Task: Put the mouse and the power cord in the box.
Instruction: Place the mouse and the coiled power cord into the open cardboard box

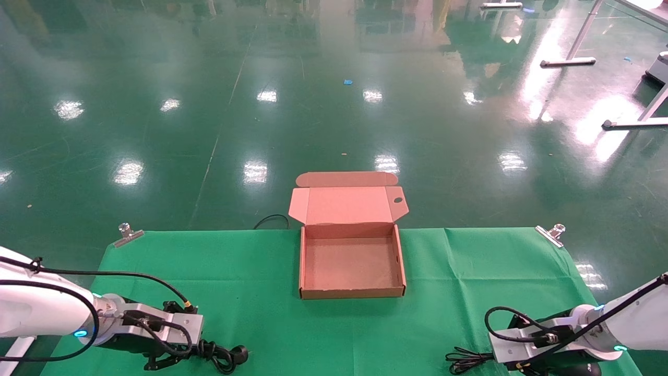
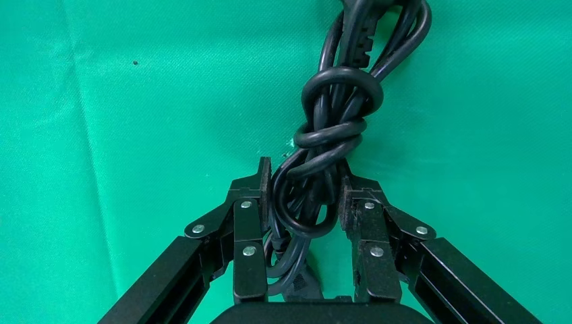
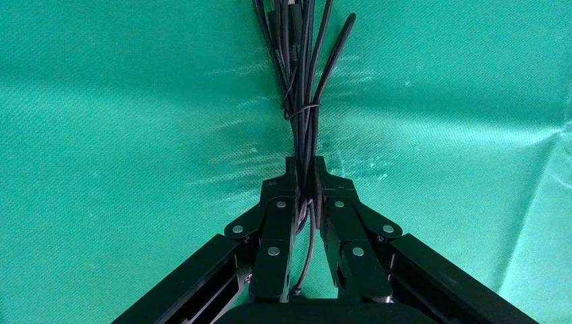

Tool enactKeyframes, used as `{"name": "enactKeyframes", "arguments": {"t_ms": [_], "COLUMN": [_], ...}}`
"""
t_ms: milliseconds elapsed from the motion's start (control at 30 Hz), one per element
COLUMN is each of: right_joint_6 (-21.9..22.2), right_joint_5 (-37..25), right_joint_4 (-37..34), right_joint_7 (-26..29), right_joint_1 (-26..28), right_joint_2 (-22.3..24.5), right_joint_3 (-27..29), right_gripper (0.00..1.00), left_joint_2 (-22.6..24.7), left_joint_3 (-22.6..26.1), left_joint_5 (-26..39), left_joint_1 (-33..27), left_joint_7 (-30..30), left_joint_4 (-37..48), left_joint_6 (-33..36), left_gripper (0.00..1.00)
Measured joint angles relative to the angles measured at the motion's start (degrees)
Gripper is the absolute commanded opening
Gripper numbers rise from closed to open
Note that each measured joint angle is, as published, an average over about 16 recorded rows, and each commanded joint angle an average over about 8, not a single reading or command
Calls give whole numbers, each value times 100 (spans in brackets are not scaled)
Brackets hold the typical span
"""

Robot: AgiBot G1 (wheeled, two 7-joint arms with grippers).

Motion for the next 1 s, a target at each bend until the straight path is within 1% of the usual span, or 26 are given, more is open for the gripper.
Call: {"name": "enactKeyframes", "arguments": {"t_ms": [167,300,500,667,833,1000], "right_joint_6": [-145,-322,-643,-872,-987,-901], "right_joint_5": [125,267,519,678,823,927], "right_joint_4": [-29,-50,-30,81,261,459], "right_joint_7": [28,48,80,130,246,399], "right_joint_1": [88,237,605,1002,1349,1538], "right_joint_2": [122,288,572,699,623,308], "right_joint_3": [88,186,361,471,571,643], "right_gripper": [0,0,0,0,0,0], "left_joint_2": [-123,-258,-412,-378,-194,77], "left_joint_3": [-142,-347,-732,-1070,-1378,-1632], "left_joint_5": [-203,-492,-1033,-1500,-1934,-2309], "left_joint_1": [-34,-91,-245,-438,-696,-1020], "left_joint_7": [-112,-270,-596,-894,-1095,-1181], "left_joint_4": [79,179,376,579,821,1088], "left_joint_6": [220,532,1101,1510,1690,1660], "left_gripper": [0,0,0,0,0,0]}}
